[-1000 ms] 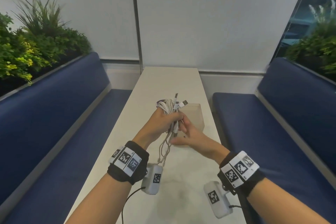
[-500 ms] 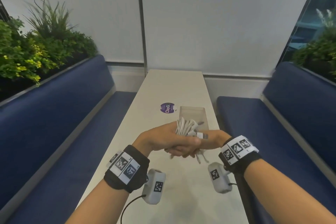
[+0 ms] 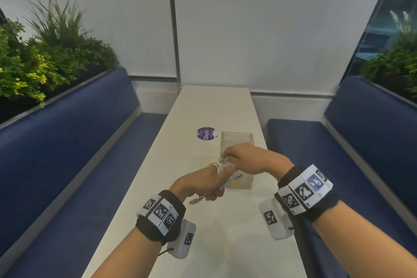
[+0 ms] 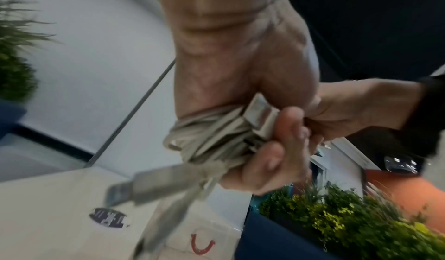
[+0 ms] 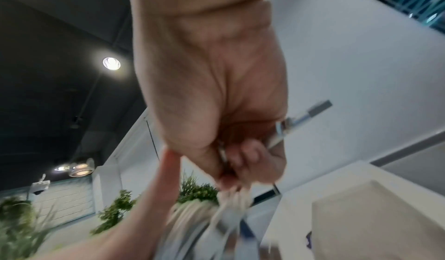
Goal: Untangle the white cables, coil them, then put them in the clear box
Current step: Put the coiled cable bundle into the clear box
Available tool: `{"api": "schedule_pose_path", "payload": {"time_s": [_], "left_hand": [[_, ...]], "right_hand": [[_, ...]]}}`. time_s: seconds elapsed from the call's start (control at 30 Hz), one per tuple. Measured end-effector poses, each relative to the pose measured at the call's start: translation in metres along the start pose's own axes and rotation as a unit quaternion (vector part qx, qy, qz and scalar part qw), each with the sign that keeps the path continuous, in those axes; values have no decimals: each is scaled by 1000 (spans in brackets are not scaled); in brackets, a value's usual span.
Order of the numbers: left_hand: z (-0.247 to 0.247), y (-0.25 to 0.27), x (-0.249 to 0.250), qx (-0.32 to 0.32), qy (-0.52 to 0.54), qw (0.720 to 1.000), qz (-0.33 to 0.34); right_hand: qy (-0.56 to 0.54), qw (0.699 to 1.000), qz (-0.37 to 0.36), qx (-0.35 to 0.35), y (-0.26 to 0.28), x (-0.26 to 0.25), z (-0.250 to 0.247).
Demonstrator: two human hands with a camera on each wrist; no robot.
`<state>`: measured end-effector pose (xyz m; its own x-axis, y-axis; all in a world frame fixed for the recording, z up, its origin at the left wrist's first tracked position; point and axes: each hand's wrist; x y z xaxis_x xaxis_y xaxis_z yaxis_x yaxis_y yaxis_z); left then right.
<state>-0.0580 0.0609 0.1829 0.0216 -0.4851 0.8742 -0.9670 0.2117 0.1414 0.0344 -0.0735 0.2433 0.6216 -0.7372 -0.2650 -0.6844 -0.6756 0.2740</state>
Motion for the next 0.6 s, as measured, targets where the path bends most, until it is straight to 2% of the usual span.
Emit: {"api": "schedule_pose_path", "payload": {"time_s": [0.13, 0.27, 0.37, 0.47, 0.53, 0.6], "left_hand": [[-4, -10, -8, 97, 102, 990, -4], [0, -17, -10, 151, 80, 985, -11], [7, -23, -9, 188, 84, 979, 7], [11, -30, -18, 217, 112, 970, -8], [12, -34, -23, 239, 173, 955, -35], [13, -33, -25, 255, 244, 935, -41]], "right_hand": [[-90, 989, -7, 120, -2, 0, 30], [-75, 973, 41, 212, -1, -8, 61], [9, 971, 39, 237, 0, -17, 73], [82, 964, 52, 249, -2, -25, 87], [79, 963, 88, 241, 0, -37, 99], [21, 964, 94, 246, 5, -45, 106]]}}
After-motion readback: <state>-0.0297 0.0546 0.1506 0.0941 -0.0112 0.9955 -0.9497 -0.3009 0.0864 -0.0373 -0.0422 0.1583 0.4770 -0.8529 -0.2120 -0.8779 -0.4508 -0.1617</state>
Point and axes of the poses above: each hand's wrist, its own y-axis away from the middle knuckle, its own z-axis out of the palm, x = y × z, and after that the axes turned 11 degrees about z, right-handed
